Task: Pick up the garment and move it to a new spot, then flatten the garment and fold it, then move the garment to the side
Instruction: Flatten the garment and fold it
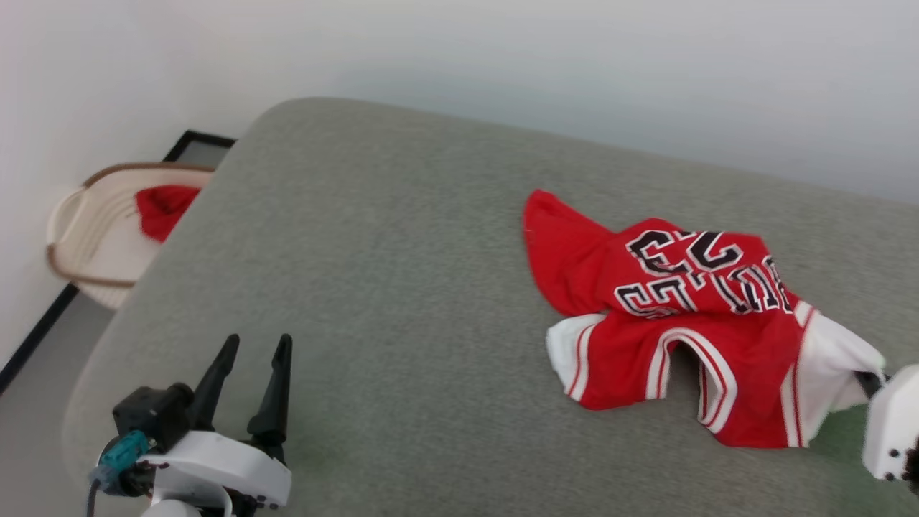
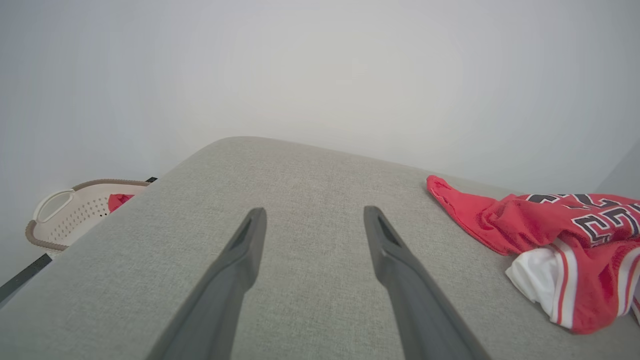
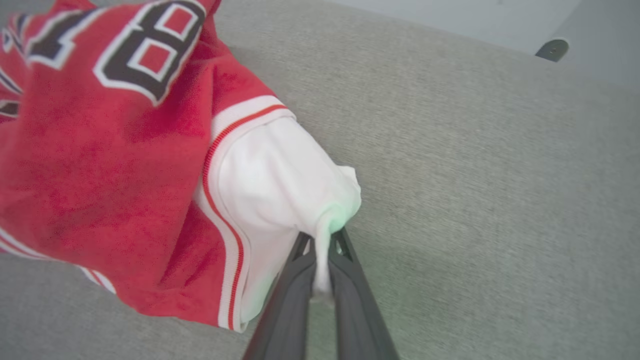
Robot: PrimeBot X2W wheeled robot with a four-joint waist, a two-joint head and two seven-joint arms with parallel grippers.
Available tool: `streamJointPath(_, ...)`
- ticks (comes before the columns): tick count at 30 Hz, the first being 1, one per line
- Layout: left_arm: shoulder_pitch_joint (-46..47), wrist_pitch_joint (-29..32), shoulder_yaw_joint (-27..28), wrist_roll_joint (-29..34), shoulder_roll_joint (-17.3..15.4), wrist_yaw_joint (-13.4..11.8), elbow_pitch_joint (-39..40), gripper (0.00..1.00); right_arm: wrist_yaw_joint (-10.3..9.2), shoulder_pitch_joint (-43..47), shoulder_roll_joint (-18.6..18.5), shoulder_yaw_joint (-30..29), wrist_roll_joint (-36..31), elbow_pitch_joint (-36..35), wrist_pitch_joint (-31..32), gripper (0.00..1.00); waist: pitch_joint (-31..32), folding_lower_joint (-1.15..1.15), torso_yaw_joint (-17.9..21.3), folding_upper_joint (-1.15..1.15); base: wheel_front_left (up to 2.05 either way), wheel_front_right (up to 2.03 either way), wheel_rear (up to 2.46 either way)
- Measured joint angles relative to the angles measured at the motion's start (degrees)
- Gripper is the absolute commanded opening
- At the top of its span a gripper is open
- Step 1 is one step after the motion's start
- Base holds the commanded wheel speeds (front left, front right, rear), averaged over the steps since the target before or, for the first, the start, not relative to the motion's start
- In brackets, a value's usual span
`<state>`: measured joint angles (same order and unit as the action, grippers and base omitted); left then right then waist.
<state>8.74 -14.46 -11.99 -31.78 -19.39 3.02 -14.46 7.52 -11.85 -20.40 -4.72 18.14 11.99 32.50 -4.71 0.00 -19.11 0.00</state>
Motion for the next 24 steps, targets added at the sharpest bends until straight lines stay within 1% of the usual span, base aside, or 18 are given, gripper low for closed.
streamJointPath(6, -0.6, 0.9, 0.2, -0.5, -0.9, -0.1, 0.7, 1.00, 0.00, 4.2, -0.9, -5.5, -0.2, -2.9, 0.9, 0.00, 1.5, 0.00, 4.1, 0.00, 0.00, 0.00, 0.00)
streamJointPath(11, -0.8, 1.4, 0.0, -0.7, -1.3, -0.1, 1.2, 1.00, 0.00, 7.8, -1.3, -10.1, -1.2, -3.4, 0.8, 0.00, 2.4, 0.00, 7.2, 0.00, 0.00, 0.00, 0.00)
streamJointPath(15, -0.8, 1.8, -0.2, -0.8, -1.5, -0.2, 1.6, 1.00, 0.00, 9.8, -1.5, -13.7, -2.2, -2.2, 0.0, 0.00, 2.9, 0.00, 8.9, 0.00, 0.00, 0.00, 0.00)
streamJointPath(19, -0.8, 2.3, -0.7, -0.8, -1.6, -0.3, 1.9, 1.00, 0.00, 10.3, -1.0, -15.5, -2.6, 0.4, -2.0, 0.01, 2.9, 0.00, 9.8, 0.00, 0.00, 0.00, 0.00)
streamJointPath(20, -0.8, 2.4, -0.8, -0.9, -1.6, -0.3, 1.9, 1.00, 0.00, 10.3, -0.7, -15.5, -2.7, 1.2, -2.6, 0.10, 2.9, 0.00, 9.9, 0.00, 0.00, 0.00, 0.00)
streamJointPath(22, -0.8, 2.7, -0.9, -0.9, -1.7, -0.3, 1.9, 1.00, 0.00, 10.0, -0.4, -15.5, -3.0, 3.1, -3.7, 0.20, 2.8, 0.00, 10.0, 0.00, 0.00, 0.00, 0.00)
streamJointPath(23, -0.8, 2.8, -1.0, -0.9, -1.7, -0.3, 1.9, 1.00, 0.00, 9.8, -0.3, -15.4, -3.1, 3.9, -4.3, 0.38, 2.7, 0.00, 10.1, 0.00, 0.00, 0.00, 0.00)
streamJointPath(24, -0.8, 2.9, -1.1, -0.9, -1.7, -0.3, 1.9, 1.00, 0.00, 9.5, -0.3, -15.2, -3.3, 4.7, -4.9, 0.74, 2.7, 0.00, 10.1, 0.00, 0.00, 0.00, 0.00)
